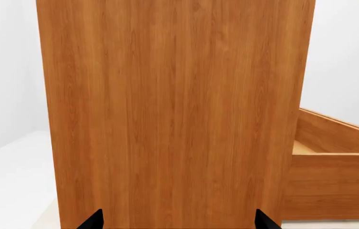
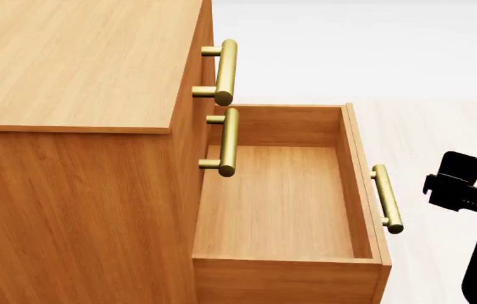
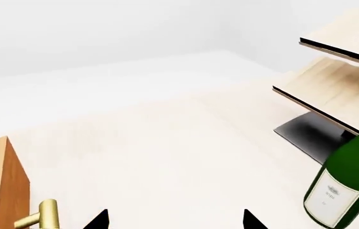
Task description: Put the bowl in the bottom drawer of the cabinet and close it.
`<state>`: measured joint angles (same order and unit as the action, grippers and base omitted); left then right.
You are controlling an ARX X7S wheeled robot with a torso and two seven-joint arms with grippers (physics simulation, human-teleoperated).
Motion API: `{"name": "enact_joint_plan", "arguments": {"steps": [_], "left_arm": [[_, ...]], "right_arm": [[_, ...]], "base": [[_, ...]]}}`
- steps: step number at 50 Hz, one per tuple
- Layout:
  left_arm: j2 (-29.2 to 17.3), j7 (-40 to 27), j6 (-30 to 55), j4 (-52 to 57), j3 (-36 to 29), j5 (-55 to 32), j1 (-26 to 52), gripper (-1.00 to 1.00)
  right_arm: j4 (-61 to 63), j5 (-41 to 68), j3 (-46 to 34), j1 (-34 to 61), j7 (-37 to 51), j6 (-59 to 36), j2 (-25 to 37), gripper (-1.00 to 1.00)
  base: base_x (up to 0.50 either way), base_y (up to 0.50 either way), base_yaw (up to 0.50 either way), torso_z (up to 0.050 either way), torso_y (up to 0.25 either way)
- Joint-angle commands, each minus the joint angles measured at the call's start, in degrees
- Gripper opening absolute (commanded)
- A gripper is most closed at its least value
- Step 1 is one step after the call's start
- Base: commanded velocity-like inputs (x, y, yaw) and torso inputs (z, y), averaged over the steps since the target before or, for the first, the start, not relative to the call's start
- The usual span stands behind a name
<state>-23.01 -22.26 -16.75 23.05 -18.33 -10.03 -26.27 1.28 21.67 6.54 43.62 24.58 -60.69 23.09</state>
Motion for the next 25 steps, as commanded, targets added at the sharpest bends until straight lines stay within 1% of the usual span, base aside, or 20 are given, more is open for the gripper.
{"name": "enact_joint_plan", "arguments": {"steps": [1, 9, 16, 25], "left_arm": [[-0.11, -0.1, -0.18, -0.37, -0.18, -0.04, 0.21, 1.0], [-0.1, -0.12, -0.6, -0.9, -0.33, -0.01, 0.43, 1.0], [-0.28, -0.21, -0.58, -0.69, -0.37, -0.25, 0.4, 1.0], [-0.41, -0.44, -0.46, -0.41, -0.49, -0.23, 0.37, 1.0]], "right_arm": [[-0.17, -1.26, 2.54, -0.16, 3.59, -0.57, 0.19, 1.0], [-0.2, -2.05, 2.94, -0.62, 4.77, -0.04, 0.43, 1.0], [-1.17, -2.44, 6.14, -0.83, 7.57, 0.72, -0.99, 1.0], [-1.76, -3.1, 7.58, -1.48, 9.07, 1.6, -1.03, 1.0]], "base": [[0.0, 0.0, 0.0, 0.0, 0.0], [0.0, 0.0, 0.0, 0.0, 0.0], [0.0, 0.0, 0.0, 0.0, 0.0], [0.0, 0.0, 0.0, 0.0, 0.0]]}}
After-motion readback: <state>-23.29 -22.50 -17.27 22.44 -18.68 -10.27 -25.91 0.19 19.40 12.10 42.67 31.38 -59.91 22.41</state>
